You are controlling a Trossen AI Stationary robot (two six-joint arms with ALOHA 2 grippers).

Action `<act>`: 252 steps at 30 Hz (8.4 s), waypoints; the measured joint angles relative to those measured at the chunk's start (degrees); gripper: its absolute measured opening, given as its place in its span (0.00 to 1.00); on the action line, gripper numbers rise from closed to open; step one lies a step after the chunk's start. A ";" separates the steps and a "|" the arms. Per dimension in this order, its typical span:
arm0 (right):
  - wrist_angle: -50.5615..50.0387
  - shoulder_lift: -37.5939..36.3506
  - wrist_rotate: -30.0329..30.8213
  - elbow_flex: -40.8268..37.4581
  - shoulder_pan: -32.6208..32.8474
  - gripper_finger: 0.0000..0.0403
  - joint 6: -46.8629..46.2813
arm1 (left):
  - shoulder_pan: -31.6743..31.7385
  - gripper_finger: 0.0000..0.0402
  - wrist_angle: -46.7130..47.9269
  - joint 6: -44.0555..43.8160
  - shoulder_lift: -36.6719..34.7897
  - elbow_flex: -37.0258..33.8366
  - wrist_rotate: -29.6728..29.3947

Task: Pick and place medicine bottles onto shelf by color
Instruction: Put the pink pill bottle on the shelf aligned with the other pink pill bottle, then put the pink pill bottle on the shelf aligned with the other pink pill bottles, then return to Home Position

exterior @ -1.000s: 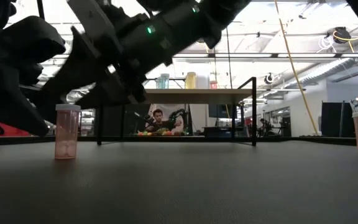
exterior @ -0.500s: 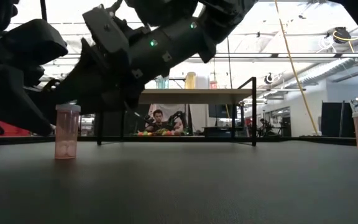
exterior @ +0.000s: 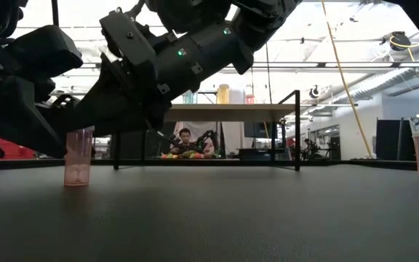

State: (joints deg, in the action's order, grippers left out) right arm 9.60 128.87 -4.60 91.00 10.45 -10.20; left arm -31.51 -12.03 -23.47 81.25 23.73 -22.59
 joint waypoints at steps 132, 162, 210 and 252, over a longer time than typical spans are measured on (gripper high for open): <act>-66.82 -65.82 29.34 -37.85 26.05 0.54 -45.71 | 8.96 0.76 -5.84 -0.99 0.00 0.02 4.59; -56.09 -71.33 26.90 -58.44 27.48 0.45 -55.30 | 8.98 0.76 -5.81 -2.09 0.00 0.02 4.68; -61.12 -38.86 10.15 -2.25 -37.43 0.29 28.61 | 11.34 0.76 -6.27 -15.82 0.00 0.02 2.60; -56.28 -39.61 4.42 -2.29 -43.75 0.59 24.37 | 11.86 0.75 -15.42 -23.37 -4.64 0.00 6.17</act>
State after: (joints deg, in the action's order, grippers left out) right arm -46.67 89.26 -0.18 88.71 -33.30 14.18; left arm -19.65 -27.46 -46.85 76.61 23.73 -16.42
